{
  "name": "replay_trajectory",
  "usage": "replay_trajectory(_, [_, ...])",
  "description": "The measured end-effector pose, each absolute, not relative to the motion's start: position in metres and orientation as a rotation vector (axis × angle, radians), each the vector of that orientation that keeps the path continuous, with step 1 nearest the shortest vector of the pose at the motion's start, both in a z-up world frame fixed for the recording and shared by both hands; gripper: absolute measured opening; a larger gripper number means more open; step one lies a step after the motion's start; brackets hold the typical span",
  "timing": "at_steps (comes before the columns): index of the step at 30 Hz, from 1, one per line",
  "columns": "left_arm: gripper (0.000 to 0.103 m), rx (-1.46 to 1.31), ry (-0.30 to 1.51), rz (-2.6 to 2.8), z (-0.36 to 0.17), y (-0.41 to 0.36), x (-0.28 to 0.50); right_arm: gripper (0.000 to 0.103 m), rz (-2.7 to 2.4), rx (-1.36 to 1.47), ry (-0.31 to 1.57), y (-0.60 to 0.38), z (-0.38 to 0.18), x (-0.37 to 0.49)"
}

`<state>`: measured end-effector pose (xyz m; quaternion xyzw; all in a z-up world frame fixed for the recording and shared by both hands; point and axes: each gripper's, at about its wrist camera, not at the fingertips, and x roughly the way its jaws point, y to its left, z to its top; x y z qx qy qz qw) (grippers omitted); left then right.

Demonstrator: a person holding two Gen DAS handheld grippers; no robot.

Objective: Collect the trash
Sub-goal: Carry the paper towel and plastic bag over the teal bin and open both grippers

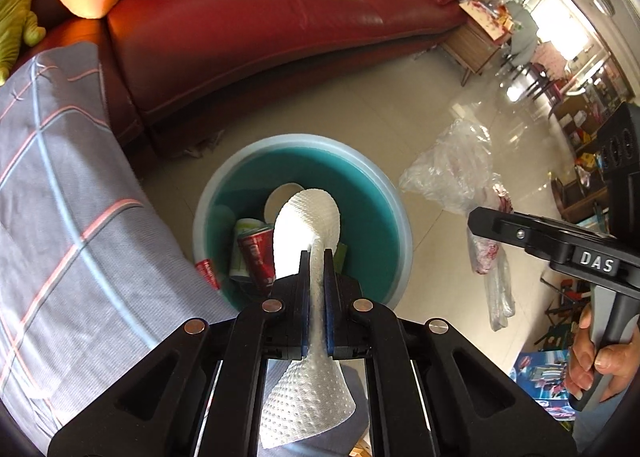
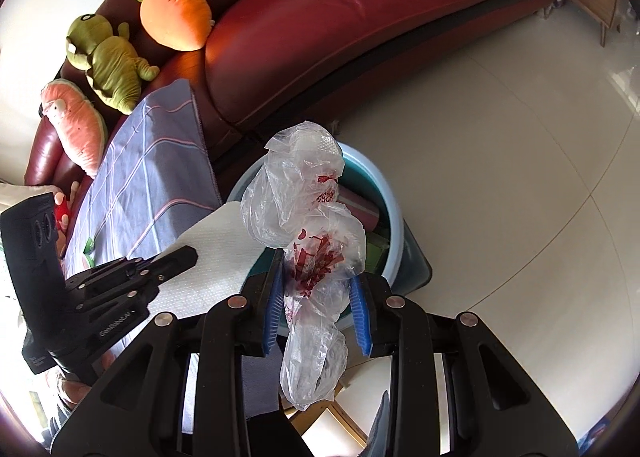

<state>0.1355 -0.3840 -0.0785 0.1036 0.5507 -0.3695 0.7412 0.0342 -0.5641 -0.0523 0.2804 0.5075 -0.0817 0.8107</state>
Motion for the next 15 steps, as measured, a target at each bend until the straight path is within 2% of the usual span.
replay_trajectory(2, [0.017,0.225,1.213,-0.809,-0.082,-0.388,0.137,0.029,-0.182,0.593,1.087,-0.565,-0.051,0.035])
replay_trajectory(3, [0.036,0.227,1.213,-0.805,-0.082,-0.387,0.137,0.029,-0.184,0.592,1.088,-0.565,-0.051,0.036])
replay_trajectory(4, [0.062,0.228,1.21,-0.795,-0.082,-0.387,0.136,0.029,-0.186,0.589,1.088,-0.564,-0.05,0.037])
replay_trajectory(6, [0.081,0.222,1.173,-0.778,-0.079,-0.382,0.135,0.029,-0.186,0.584,1.089,-0.562,-0.049,0.038])
replay_trajectory(15, [0.093,0.21,1.156,-0.723,-0.073,-0.348,0.135,0.03,-0.165,0.573,1.111,-0.548,-0.055,0.052])
